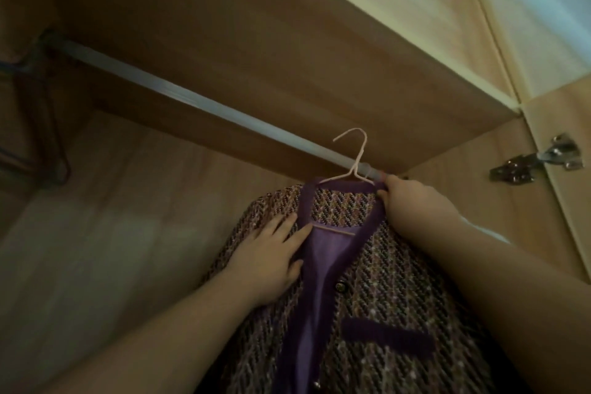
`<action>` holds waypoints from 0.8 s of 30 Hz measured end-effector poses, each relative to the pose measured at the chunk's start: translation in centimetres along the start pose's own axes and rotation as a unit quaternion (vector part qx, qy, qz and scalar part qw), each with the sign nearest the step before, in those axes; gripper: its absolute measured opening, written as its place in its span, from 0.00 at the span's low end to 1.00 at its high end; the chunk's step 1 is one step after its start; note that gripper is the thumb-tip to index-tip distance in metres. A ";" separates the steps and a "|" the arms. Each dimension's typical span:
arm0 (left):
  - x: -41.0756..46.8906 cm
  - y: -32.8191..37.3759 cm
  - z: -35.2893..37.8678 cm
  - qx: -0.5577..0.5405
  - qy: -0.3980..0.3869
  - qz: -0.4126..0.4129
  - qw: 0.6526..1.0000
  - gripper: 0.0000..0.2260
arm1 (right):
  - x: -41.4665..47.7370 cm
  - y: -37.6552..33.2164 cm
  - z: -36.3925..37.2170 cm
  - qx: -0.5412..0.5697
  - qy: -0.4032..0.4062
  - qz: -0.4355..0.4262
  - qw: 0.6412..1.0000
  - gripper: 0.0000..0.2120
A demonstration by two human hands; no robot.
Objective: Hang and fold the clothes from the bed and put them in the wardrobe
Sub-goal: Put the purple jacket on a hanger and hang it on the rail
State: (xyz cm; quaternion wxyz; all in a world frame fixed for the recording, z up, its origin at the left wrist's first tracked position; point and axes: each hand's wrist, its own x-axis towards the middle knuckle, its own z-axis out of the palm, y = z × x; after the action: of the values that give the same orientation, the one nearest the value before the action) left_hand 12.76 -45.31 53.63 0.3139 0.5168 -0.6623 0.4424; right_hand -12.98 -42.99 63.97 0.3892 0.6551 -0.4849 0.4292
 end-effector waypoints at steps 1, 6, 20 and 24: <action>0.7 -0.4 0.6 -0.007 0.006 0.000 1.000 0.30 | 0.8 0.1 0.5 -0.002 0.003 0.005 1.000 0.14; 3.3 -1.5 4.2 -0.056 0.005 -0.019 0.998 0.28 | 3.0 0.1 3.1 -0.009 -0.037 0.027 0.999 0.14; 1.6 0.7 14.1 -0.131 -0.008 -0.028 0.991 0.36 | 0.6 0.8 8.2 -0.061 -0.001 -0.013 0.998 0.10; -0.3 1.7 13.1 -0.196 0.016 -0.050 0.979 0.31 | -2.0 0.8 7.5 -0.114 0.028 -0.048 0.992 0.20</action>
State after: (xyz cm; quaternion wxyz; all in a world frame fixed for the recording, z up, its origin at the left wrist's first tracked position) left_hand 11.81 -56.96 47.51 0.4410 0.4705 -0.7045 0.2964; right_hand -12.67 -49.55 59.70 0.4951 0.6165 -0.4874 0.3704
